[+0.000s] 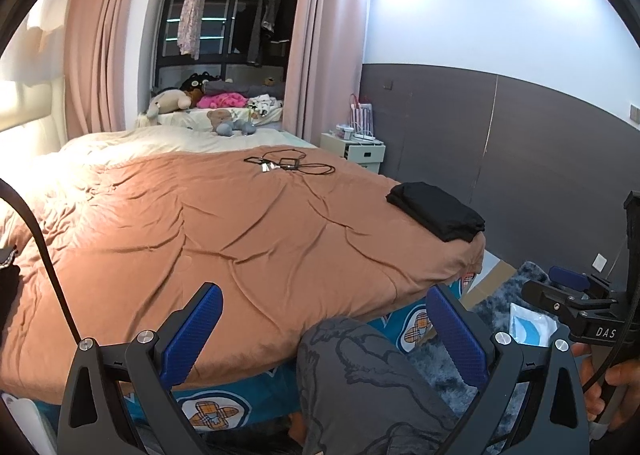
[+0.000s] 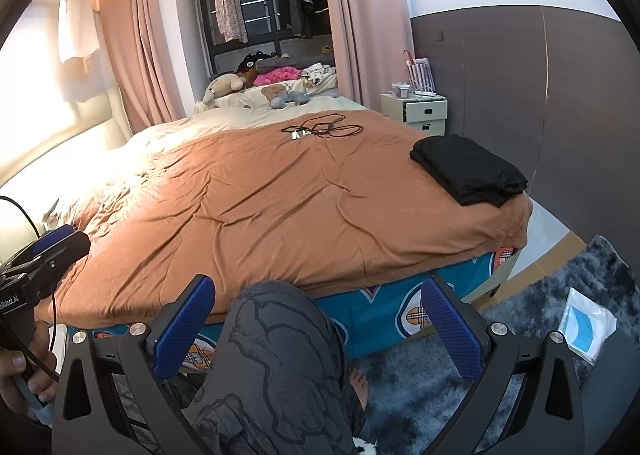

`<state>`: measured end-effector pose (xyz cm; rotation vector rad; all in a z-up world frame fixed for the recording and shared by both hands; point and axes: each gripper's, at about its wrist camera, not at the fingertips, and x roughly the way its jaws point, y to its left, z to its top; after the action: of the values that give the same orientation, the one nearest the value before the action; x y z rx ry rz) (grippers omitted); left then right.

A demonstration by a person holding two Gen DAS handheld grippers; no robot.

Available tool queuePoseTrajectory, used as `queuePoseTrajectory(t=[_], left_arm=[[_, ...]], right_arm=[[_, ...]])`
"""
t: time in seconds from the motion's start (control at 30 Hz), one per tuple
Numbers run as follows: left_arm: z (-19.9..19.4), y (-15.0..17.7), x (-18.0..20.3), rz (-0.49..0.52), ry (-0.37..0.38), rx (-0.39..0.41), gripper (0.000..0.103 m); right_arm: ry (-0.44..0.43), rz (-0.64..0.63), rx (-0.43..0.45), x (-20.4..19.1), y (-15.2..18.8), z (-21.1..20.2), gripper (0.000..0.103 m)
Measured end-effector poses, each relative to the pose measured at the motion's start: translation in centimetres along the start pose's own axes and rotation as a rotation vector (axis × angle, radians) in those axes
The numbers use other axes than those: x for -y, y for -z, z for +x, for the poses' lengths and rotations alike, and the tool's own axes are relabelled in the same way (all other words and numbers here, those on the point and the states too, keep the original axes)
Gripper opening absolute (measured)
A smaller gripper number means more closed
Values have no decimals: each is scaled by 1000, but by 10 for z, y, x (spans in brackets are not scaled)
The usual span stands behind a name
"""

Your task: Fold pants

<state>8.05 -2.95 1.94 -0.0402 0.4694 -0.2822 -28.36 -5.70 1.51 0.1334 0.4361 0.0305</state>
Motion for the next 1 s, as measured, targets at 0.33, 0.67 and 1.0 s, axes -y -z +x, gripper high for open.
queuePoseTrajectory(t=[0.33,0.67,1.0], left_arm=[[-3,3,2,1,-5,7,102],[-5,3,4,-10,-10,12,103],[-5,2,-1,-37,-26,15,102]], right_arm=[[-2,-2,0,-7,-2,-5,103],[-2,-12,6,-5,-1,-7,103],[-9,-16,12,4,-3,-6,103]])
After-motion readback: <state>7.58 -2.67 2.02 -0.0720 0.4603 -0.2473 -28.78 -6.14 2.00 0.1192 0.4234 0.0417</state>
